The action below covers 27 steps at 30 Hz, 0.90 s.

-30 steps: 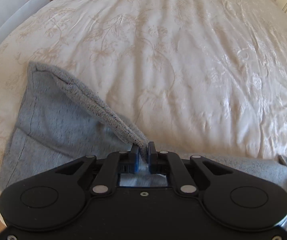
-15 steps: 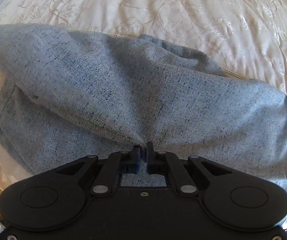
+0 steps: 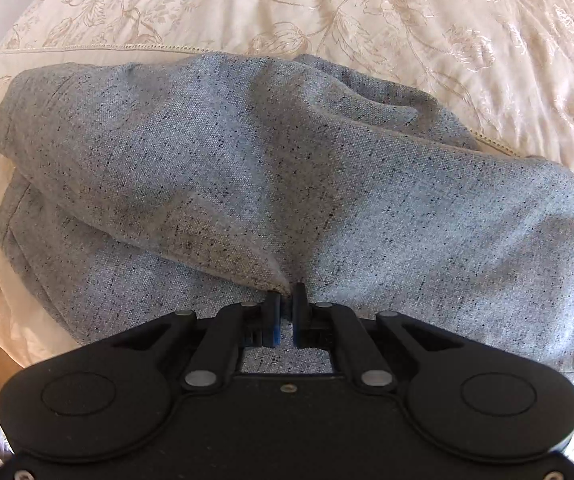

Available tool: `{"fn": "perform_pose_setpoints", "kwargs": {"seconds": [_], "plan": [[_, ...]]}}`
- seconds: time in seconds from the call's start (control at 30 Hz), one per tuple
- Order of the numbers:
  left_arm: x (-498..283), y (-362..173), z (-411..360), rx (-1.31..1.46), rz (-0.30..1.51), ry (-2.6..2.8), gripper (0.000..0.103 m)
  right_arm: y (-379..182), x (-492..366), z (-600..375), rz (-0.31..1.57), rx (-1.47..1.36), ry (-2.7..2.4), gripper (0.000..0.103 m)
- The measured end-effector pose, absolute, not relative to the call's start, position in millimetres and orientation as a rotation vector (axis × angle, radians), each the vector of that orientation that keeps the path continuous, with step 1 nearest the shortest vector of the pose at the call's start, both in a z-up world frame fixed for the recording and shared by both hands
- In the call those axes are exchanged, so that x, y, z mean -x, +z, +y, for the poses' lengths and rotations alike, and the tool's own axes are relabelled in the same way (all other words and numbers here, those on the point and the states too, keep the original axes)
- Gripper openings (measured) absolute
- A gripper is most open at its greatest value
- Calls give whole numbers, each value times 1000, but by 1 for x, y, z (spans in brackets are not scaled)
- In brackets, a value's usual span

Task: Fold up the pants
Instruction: 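Grasp the waistband with the left gripper while the right gripper carries the cuff toward it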

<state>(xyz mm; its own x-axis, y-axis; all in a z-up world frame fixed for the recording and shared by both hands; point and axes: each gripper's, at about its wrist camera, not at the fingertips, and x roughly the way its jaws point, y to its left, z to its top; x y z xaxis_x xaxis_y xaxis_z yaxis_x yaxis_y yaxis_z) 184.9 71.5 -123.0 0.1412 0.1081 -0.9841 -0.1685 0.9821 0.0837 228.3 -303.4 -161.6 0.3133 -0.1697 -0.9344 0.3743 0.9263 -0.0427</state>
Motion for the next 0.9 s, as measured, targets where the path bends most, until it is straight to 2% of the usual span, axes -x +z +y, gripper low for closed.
{"fn": "perform_pose_setpoints", "kwargs": {"seconds": [0.27, 0.3, 0.33, 0.37, 0.4, 0.57, 0.67, 0.87, 0.9], "plan": [[-193, -123, 60, 73, 1414, 230, 6, -206, -261, -279, 1297, -13, -366, 26], [-194, -124, 58, 75, 1412, 231, 6, -209, -262, -280, 1306, 22, -378, 24], [-195, -123, 57, 78, 1411, 232, 6, -207, -261, -284, 1301, 20, -371, 15], [-197, -122, 57, 83, 1409, 233, 6, -202, -259, -290, 1289, -8, -361, 5], [-198, -119, 57, 89, 1405, 234, 6, -191, -255, -300, 1259, -53, -361, 4], [-195, -96, 64, 127, 1347, 225, 6, -110, -212, -357, 1056, -256, -394, 4], [-190, -82, 64, 136, 1321, 206, 6, -89, -170, -400, 1017, -401, -476, 4], [-170, -98, 57, 58, 1361, 192, 6, -150, -89, -447, 1191, -565, -633, 4], [-169, -103, 55, 44, 1371, 191, 6, -164, -82, -448, 1227, -565, -647, 1]]}}
